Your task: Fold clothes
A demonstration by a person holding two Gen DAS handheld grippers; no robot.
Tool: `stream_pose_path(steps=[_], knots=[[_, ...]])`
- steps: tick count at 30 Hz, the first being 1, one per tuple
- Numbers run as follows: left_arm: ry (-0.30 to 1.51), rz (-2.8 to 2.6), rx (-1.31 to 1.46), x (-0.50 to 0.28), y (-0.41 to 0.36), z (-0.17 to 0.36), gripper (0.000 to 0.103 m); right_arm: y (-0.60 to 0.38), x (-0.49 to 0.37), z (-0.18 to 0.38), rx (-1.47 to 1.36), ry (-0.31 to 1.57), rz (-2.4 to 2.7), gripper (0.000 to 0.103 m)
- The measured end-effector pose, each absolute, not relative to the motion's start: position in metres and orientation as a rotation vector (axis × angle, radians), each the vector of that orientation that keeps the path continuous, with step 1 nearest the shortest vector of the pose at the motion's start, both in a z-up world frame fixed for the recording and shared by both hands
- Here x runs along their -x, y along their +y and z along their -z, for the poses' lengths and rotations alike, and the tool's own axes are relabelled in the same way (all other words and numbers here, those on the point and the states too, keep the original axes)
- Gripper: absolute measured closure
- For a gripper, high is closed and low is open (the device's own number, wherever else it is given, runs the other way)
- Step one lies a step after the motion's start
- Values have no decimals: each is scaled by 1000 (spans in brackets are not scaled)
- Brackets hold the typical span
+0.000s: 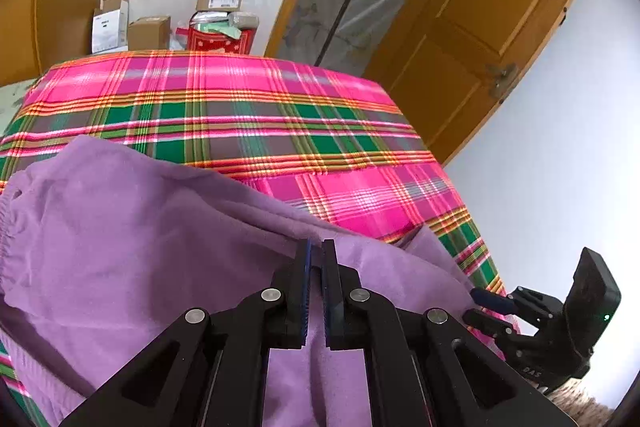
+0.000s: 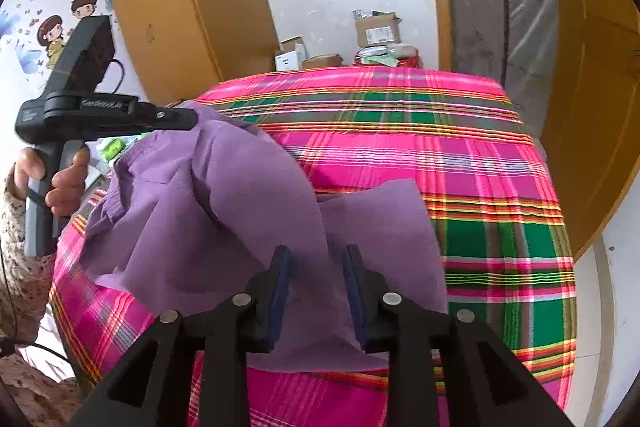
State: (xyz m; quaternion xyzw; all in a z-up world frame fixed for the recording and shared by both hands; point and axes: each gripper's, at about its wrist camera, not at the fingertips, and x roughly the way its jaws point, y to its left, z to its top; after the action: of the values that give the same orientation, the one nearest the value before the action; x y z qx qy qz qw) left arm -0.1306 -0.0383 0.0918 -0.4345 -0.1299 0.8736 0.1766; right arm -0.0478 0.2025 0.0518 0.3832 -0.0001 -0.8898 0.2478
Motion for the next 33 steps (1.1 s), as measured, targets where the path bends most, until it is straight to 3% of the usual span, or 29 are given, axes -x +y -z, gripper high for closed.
stream_pose_path(steps=[2,6,11,13,16,33], knots=[[-379,-2454,1246,135,-36,-90,88,202,47,-51,-1049,-5,2414,76],[-343,-2435,1260,138,-28,-88,79,201,45,-55,-1009,4,2449,100],[-332,-2405,1310,147,-22,-82,80,205,40,-71,-935,-28,2491,101],[-315,-2395,1316,149,-19,-82,92,207,40,-76,-917,-41,2493,101],[-303,-2405,1298,148,-17,-84,95,206,35,-89,-870,-31,2502,101],[-426,-2471,1010,122,-29,-144,97,210,15,-179,-565,-3,2604,101]])
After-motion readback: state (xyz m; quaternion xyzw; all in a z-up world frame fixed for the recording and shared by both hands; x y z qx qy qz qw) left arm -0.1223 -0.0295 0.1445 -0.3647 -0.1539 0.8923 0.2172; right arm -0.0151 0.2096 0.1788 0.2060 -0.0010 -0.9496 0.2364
